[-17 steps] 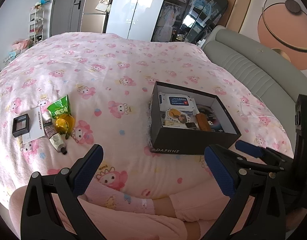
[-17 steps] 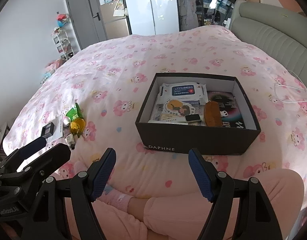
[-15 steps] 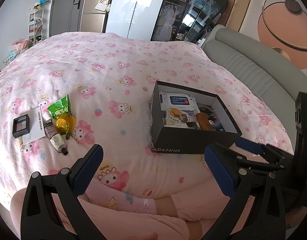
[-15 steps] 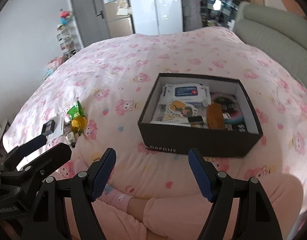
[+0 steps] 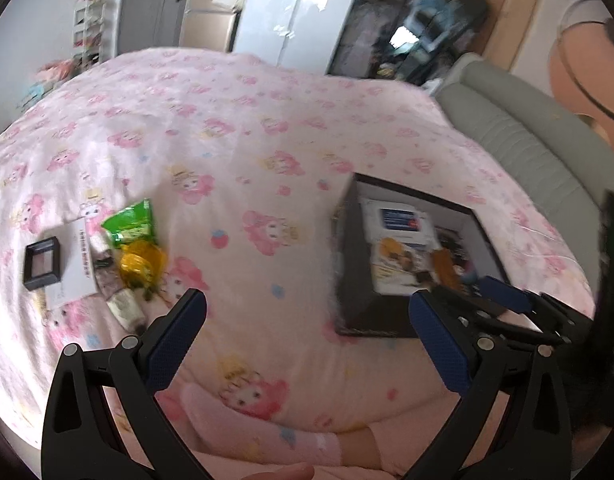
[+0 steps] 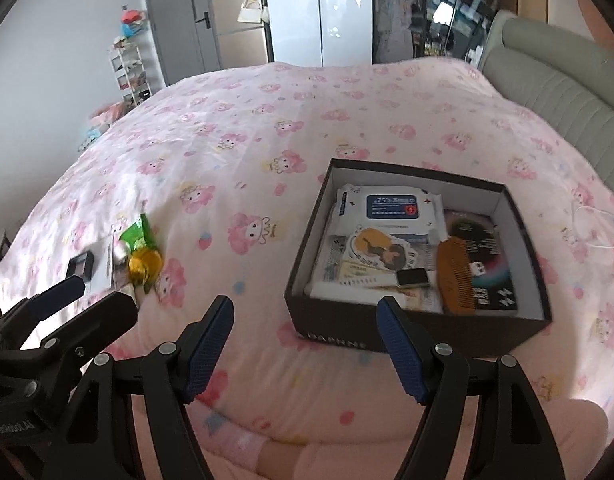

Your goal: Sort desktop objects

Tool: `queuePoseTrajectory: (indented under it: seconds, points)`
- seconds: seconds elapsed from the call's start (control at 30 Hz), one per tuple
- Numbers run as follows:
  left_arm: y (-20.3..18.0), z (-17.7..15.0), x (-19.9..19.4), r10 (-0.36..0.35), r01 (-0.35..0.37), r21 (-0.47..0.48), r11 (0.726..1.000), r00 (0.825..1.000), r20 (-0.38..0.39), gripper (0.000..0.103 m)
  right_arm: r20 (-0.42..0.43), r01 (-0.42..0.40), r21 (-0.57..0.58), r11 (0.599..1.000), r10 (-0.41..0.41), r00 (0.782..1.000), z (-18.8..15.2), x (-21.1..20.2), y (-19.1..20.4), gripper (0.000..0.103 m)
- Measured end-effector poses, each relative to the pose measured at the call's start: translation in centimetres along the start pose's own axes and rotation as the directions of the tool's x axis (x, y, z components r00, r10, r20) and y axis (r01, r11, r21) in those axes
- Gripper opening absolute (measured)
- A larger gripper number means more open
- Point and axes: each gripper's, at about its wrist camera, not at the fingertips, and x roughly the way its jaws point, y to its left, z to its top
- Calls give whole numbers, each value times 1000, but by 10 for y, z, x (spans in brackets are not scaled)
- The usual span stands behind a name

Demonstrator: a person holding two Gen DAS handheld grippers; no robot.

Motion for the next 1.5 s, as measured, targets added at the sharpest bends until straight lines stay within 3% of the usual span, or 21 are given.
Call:
queuePoseTrajectory:
  seconds: [0.13, 0.2, 0.27, 0.33, 0.37, 0.4, 0.43, 0.47, 0.6, 0.73, 0.83, 0.93, 1.0, 1.03, 1.07, 1.13, 1.23, 1.27, 1.37, 1.4, 1.5]
  points:
    - [51, 20, 13, 23, -29, -157, 987, 999, -42, 102, 33, -53, -89, 995, 56, 998, 19, 15, 27, 71]
    - [86, 25, 24, 17, -39, -277, 960, 997, -79, 100, 5, -97, -117, 988, 98, 995, 25, 32, 44, 67]
    - [114, 23, 34, 15, -53, -369, 928, 994, -105, 96, -45, -145, -142, 979, 140, 989, 30, 54, 64, 55]
    - [144, 11, 44, 41, -94, -459, 884, 991, -124, 87, -120, -200, -182, 963, 180, 976, 30, 84, 92, 46]
    - [159, 2, 50, 54, -123, -507, 853, 987, -149, 75, -152, -215, -200, 956, 186, 971, 28, 97, 104, 41]
    - [172, -8, 58, 26, -122, -564, 816, 984, -175, 53, -186, -232, -216, 949, 193, 963, 24, 111, 117, 39]
    - [184, -15, 64, -35, -92, -626, 775, 982, -186, 49, -224, -252, -231, 940, 200, 954, 19, 125, 130, 38]
    - [193, -19, 68, -52, -91, -662, 744, 980, -193, 49, -258, -274, -244, 930, 210, 943, 14, 138, 141, 37]
    - [213, -26, 72, 46, -193, -721, 666, 975, -218, 49, -370, -377, -268, 887, 267, 890, -8, 174, 180, 37]
    - [226, -40, 95, -16, -229, -770, 595, 955, -297, 49, -425, -446, -271, 853, 309, 851, -21, 189, 204, 38]
    - [228, -47, 106, -54, -242, -786, 569, 943, -329, 49, -462, -451, -286, 845, 291, 838, -24, 204, 214, 38]
    - [225, -51, 111, -83, -224, -797, 560, 943, -323, 50, -495, -474, -251, 844, 308, 812, -24, 218, 217, 38]
    - [222, -52, 111, -89, -214, -800, 560, 945, -315, 50, -499, -498, -216, 840, 343, 796, -21, 220, 216, 23]
    - [220, -52, 109, -81, -216, -799, 562, 946, -313, 50, -492, -496, -211, 842, 347, 798, -20, 219, 214, 7]
    - [218, -52, 108, -78, -215, -797, 564, 948, -310, 50, -475, -474, -223, 852, 330, 816, -19, 218, 212, 3]
    - [214, -52, 107, -77, -209, -794, 570, 949, -305, 50, -446, -437, -229, 870, 306, 841, -17, 214, 206, 2]
    - [207, -53, 107, -70, -215, -788, 576, 948, -310, 50, -438, -433, -174, 884, 324, 839, -12, 211, 193, 2]
    - [206, -55, 108, -84, -213, -798, 564, 946, -312, 50, -445, -443, -173, 880, 331, 832, -12, 210, 196, 3]
    - [206, -69, 118, -169, -200, -854, 481, 934, -314, 62, -469, -473, -169, 865, 352, 810, -13, 208, 203, 3]
    - [206, -72, 119, -186, -196, -865, 461, 932, -310, 61, -476, -483, -168, 859, 358, 803, -14, 208, 206, 3]
    - [204, -76, 119, -195, -188, -878, 441, 935, -298, 59, -499, -512, -163, 843, 377, 780, -15, 206, 214, 11]
